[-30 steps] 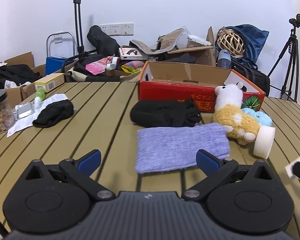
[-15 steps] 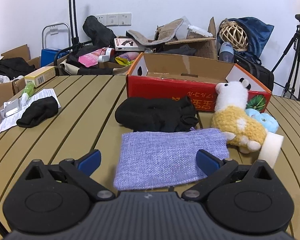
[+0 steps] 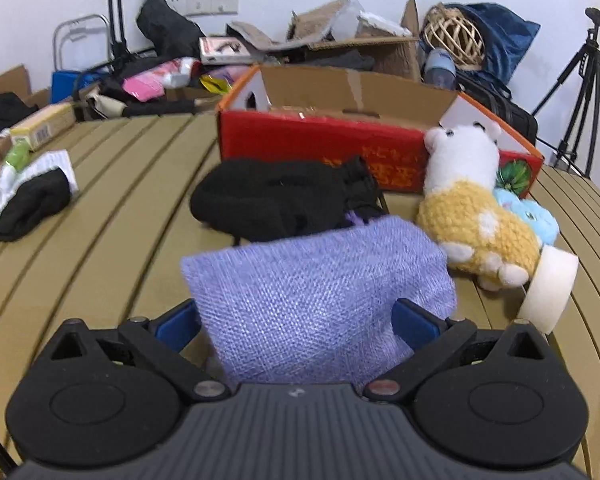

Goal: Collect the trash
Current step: 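Close the left gripper on the lavender drawstring pouch, then carry the white paper and lavender pouch with both grippers down over the black bin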

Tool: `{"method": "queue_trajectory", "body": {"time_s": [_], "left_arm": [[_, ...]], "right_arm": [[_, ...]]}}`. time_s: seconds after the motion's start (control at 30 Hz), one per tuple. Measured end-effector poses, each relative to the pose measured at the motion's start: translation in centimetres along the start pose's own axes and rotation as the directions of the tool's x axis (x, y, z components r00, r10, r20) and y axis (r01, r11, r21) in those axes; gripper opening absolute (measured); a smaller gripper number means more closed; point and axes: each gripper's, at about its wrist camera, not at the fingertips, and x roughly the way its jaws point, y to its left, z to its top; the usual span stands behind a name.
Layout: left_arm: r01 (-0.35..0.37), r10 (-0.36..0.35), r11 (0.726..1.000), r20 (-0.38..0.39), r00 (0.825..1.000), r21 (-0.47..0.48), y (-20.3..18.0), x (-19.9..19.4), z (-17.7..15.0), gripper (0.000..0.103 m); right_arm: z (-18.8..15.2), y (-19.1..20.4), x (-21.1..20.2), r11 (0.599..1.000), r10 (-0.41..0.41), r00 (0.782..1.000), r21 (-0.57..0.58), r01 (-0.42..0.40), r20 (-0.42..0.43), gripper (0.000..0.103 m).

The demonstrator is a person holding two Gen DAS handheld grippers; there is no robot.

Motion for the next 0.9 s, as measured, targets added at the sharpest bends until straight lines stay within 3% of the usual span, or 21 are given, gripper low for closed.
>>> {"method": "queue_trajectory", "body": {"time_s": [0.27,0.47,0.63,0.83,0.9], "left_arm": [[-0.001,0.000,0.999,0.014,1.000,0.039,-0.7,0.0,-0.7,0.095],[0.018,-0.020,0.997,0.033,0.999,0.075,-1.4,-0.5,-0.9,0.074],[0.017,-0.025,0.991,0.057,0.998,0.135,-2.4,-1.2,-1.3,0.047],[0.028,-0.038,0.990,0.070,0.997,0.139,-2.5,-2.0,-1.5,0.025],[0.033,-0.045,0.990,0.080,0.996,0.140,-2.5,-2.4,-1.6,0.022]], "right_arm": [[-0.1,0.1,0.0,1.000,0.004,1.000,-0.001,-0.004,-0.001,0.024],[0.0,0.1,-0.1,1.000,0.009,1.000,-0.001,-0.009,-0.002,0.024],[0.0,0.1,-0.2,1.000,0.012,1.000,0.002,-0.012,0.002,0.024],[0.0,0.1,-0.4,1.000,0.018,1.000,0.003,-0.018,0.003,0.024],[0.1,0.1,-0.5,1.000,0.019,1.000,0.004,-0.019,0.005,0.024]]}}
